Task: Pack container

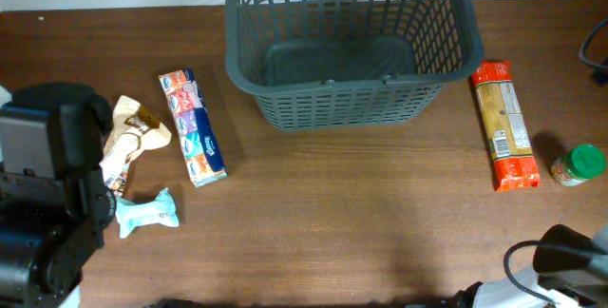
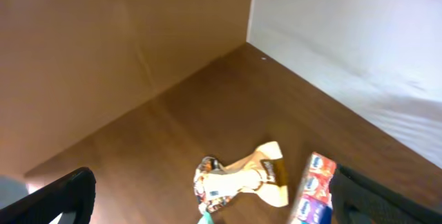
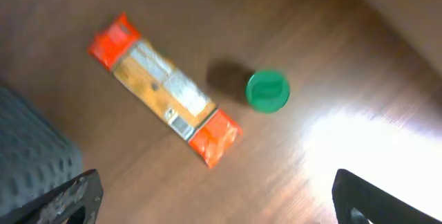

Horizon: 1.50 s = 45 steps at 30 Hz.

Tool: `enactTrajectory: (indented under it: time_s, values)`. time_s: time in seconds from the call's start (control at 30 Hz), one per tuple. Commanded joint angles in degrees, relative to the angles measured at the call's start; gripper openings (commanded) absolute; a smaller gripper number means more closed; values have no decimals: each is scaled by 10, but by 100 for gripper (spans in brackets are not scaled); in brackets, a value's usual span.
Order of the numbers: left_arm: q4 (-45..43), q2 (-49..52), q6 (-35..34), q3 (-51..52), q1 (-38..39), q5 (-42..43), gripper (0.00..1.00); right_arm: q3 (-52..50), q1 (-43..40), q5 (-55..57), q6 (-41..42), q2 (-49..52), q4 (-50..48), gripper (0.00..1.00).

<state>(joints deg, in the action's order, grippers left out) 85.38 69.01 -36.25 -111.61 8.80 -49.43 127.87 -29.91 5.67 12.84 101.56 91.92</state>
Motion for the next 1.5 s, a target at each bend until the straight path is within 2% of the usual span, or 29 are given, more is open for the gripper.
enactTrajectory:
  time_s: [0.0,0.17,0.27,0.57,1.0,1.47]
  values:
    - [9,0,-2,-2,-5,-9,100,-51,-1,-25,-8,1,-17,99]
    - [39,0,-2,-2,-5,35,100,-110,-1,-62,-69,1,-48,99]
    - [57,0,-2,-2,-5,60,100,-118,0,-100,-127,1,-58,99]
    - [58,0,-2,-2,-5,82,100,-118,-1,-100,-200,25,-89,99]
    - [58,0,-2,-2,-5,82,100,-118,39,-70,-270,193,-100,99]
    - [58,0,-2,-2,-5,82,100,-118,63,-19,-325,271,-122,99]
